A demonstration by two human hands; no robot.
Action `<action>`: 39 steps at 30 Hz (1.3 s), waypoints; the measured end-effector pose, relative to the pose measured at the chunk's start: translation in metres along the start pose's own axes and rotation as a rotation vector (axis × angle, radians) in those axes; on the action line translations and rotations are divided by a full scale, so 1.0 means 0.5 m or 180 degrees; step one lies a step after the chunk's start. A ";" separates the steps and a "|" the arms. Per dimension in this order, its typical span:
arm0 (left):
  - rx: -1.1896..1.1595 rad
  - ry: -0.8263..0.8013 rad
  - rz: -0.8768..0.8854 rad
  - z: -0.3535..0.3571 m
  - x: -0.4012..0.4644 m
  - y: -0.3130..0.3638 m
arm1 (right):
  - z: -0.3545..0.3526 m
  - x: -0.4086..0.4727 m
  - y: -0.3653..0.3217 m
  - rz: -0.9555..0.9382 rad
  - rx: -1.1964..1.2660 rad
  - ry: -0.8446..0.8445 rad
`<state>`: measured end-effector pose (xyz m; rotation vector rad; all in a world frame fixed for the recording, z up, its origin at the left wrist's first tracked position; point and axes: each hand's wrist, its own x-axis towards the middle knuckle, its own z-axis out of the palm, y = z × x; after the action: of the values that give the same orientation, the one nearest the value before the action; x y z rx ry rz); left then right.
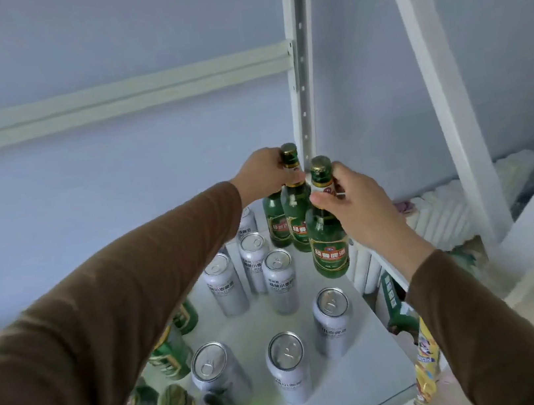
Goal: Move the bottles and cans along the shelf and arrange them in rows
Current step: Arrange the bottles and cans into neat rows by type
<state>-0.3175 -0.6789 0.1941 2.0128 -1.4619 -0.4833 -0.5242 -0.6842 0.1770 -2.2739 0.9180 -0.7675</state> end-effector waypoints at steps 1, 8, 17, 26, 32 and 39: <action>0.0044 -0.0042 -0.0012 0.017 0.008 -0.011 | 0.012 0.001 0.014 0.0057 0.0043 -0.0055; 0.0190 -0.0222 -0.0146 0.085 0.048 -0.082 | 0.079 0.010 0.083 0.0404 0.0401 -0.0291; 0.0208 -0.0224 -0.0184 0.110 0.072 -0.120 | 0.136 0.018 0.126 0.0531 0.0679 -0.0530; 0.0196 -0.0076 -0.0232 0.118 0.081 -0.153 | 0.162 0.019 0.147 0.0539 0.0731 -0.0622; 0.0319 -0.0103 -0.0215 0.126 0.078 -0.155 | 0.161 0.028 0.144 0.0458 0.0665 -0.0696; 0.0323 -0.0031 -0.0210 0.121 0.070 -0.158 | 0.159 0.034 0.144 0.0429 0.0734 -0.0767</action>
<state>-0.2853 -0.7101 0.0985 2.1465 -1.4559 -0.4552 -0.4903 -0.7179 0.0795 -2.0269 0.8151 -0.4995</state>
